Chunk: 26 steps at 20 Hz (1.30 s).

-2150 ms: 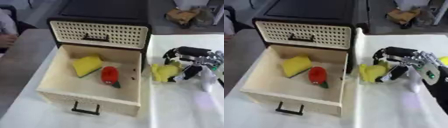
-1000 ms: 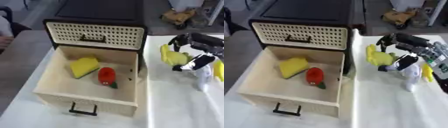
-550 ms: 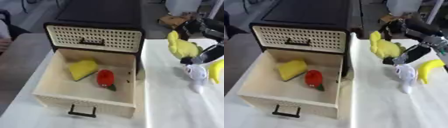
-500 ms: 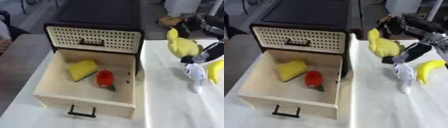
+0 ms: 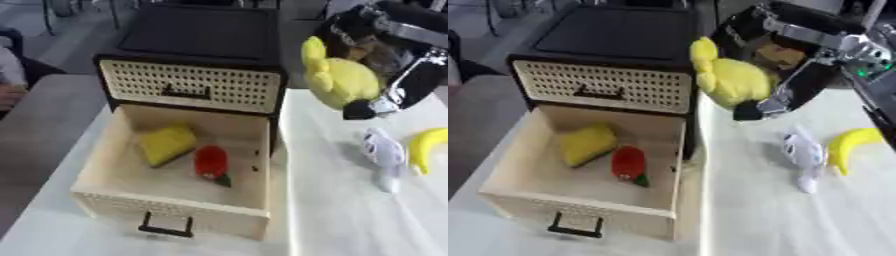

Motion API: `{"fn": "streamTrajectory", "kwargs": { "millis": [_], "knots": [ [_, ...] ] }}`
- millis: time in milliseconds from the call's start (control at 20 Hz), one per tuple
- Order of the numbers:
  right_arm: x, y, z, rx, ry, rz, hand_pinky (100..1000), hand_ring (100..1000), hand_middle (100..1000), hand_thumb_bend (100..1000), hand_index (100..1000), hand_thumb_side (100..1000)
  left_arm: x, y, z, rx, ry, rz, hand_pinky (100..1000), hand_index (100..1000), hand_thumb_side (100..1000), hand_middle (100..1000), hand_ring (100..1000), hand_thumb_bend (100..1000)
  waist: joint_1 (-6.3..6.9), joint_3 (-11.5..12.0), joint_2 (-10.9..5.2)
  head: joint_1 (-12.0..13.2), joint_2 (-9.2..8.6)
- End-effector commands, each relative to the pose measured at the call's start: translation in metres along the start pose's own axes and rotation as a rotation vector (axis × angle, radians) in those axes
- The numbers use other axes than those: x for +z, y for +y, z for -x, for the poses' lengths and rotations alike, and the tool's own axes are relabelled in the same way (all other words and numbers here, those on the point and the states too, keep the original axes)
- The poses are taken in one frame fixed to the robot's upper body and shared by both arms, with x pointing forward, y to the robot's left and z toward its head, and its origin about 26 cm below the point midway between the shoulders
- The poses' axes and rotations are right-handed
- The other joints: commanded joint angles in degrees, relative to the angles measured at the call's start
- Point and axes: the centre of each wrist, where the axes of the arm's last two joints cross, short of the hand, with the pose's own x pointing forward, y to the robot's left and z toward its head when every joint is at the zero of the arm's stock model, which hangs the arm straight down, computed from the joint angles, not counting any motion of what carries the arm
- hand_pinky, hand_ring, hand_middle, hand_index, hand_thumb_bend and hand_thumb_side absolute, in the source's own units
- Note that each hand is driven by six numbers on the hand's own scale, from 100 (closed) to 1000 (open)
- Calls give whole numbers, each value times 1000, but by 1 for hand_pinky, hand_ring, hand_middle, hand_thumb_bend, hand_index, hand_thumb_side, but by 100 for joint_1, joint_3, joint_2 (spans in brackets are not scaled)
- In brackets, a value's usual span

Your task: Pick up objects from table and place into drawer.

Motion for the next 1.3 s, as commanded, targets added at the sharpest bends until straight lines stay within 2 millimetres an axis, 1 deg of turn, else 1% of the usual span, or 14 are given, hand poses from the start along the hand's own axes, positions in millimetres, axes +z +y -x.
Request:
{"fn": "streamTrajectory", "kwargs": {
  "millis": [50, 400, 550, 850, 950, 1050, 1200, 1300],
  "knots": [
    [-14, -6, 0, -15, -33, -23, 731, 802, 458, 621, 476, 517, -9, 1, -4, 1, -4, 29, 939, 1000, 979, 813, 911, 252, -3, 31, -102, -40, 29],
    [-39, 2, 9, -79, -36, -40, 734, 806, 457, 662, 473, 506, -10, 0, -3, 10, -3, 29, 939, 1000, 980, 812, 911, 252, -35, 160, -79, -105, 51],
    [-45, 8, 16, -106, -15, -42, 736, 810, 457, 692, 472, 496, -10, -1, -2, 15, -1, 30, 939, 1000, 980, 811, 911, 251, -40, 216, -68, -120, 54],
    [-55, 24, 31, -146, 32, -64, 741, 819, 471, 701, 490, 497, -11, -3, 0, 22, 0, 31, 940, 1000, 983, 810, 910, 250, -60, 300, -34, -120, 49],
    [-57, 30, 36, -149, 45, -81, 745, 827, 485, 710, 506, 510, -12, -3, 0, 25, 1, 31, 940, 1000, 984, 810, 910, 251, -76, 323, -17, -126, 37],
    [-59, 36, 39, -144, 49, -109, 753, 843, 508, 727, 536, 536, -13, -4, 1, 26, 1, 32, 940, 1000, 984, 810, 910, 250, -91, 346, 5, -117, 37],
    [-61, 42, 43, -125, 45, -158, 769, 878, 596, 779, 670, 596, -14, -4, 1, 26, -1, 34, 940, 1000, 985, 810, 910, 250, -116, 370, 30, -79, 51],
    [-61, 44, 45, -118, 38, -186, 778, 896, 637, 806, 716, 615, -15, -5, 2, 27, -2, 35, 940, 1000, 986, 810, 910, 250, -133, 378, 45, -60, 66]
  ]
}}
